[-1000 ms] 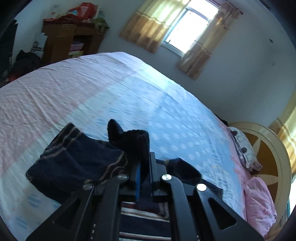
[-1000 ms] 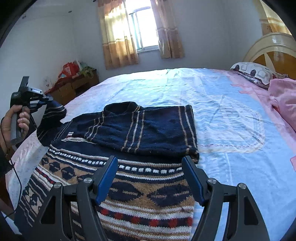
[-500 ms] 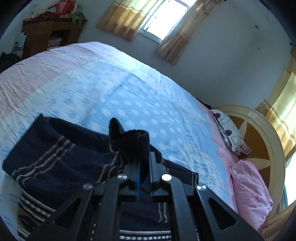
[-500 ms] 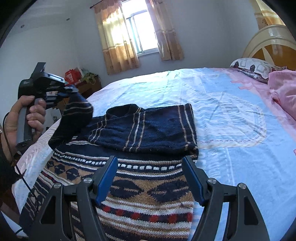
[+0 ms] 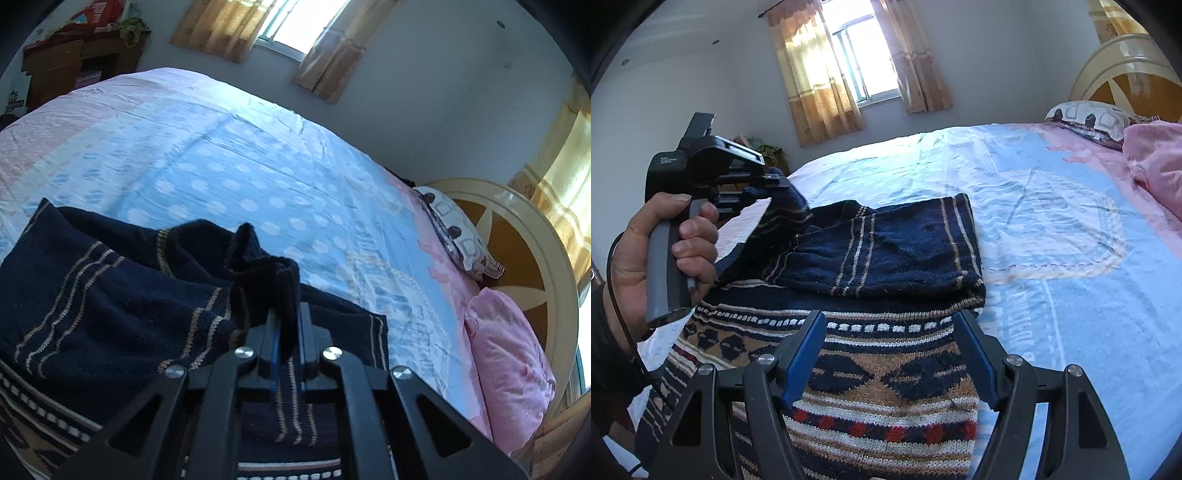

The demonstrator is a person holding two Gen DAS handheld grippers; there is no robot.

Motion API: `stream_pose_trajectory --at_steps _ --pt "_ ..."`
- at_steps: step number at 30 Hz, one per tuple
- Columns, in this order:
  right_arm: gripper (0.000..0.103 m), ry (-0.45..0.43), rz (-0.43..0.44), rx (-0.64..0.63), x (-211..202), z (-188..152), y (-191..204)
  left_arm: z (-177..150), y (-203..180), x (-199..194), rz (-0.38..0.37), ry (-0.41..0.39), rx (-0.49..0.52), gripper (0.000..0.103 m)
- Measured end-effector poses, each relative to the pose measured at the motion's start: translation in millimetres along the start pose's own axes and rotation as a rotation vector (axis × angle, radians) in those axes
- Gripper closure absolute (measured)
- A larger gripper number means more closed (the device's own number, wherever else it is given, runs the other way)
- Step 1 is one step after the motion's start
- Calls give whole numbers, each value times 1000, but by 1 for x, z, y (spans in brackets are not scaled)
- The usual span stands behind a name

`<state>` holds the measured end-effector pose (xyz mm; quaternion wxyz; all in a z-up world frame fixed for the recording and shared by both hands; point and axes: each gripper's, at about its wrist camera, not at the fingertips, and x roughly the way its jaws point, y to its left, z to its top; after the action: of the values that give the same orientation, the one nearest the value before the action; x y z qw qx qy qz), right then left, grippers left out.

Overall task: Fold small clothes
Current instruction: 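Fold the held sleeve across the sweater front with the left tool, then release, then grasp the folded sleeve cuff with the right tool and straighten it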

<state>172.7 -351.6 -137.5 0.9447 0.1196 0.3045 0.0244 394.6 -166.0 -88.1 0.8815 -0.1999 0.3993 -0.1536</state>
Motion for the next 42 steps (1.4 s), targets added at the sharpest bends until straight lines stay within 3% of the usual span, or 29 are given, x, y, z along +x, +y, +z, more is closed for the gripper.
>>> stream_pose_trajectory --at_steps 4,7,10,12,14,16,19,25,28,33,34,37,42 --pt "31 7 2 3 2 -1 -1 -9 -15 13 21 10 35 95" --pt "31 11 6 3 3 -2 -2 -18 -22 25 52 45 50 86" --pt "31 16 11 4 5 -3 -2 -28 -32 25 73 70 141 80" --pt "31 19 17 6 6 -3 -3 -34 -37 15 81 57 214 69" --pt "31 24 20 7 7 -4 -4 -38 -34 -2 85 17 286 44" --pt "31 25 20 9 8 -4 -4 -42 -23 -24 104 -33 358 33" --pt "31 15 23 15 7 -4 -5 -46 21 -52 202 -72 425 25" --pt "31 -1 36 20 -3 11 1 -40 142 -88 438 -84 329 24" --pt "31 71 55 0 11 27 15 -44 192 -89 493 -36 252 24" --pt "31 202 117 57 67 64 27 -56 239 -75 470 70 125 24" --pt "32 213 118 76 75 68 28 -56 241 -74 462 68 118 22" --pt "49 253 91 124 112 81 33 -59 244 -75 444 55 119 15" --pt "50 339 41 138 167 81 51 -62 246 -78 410 40 112 12"
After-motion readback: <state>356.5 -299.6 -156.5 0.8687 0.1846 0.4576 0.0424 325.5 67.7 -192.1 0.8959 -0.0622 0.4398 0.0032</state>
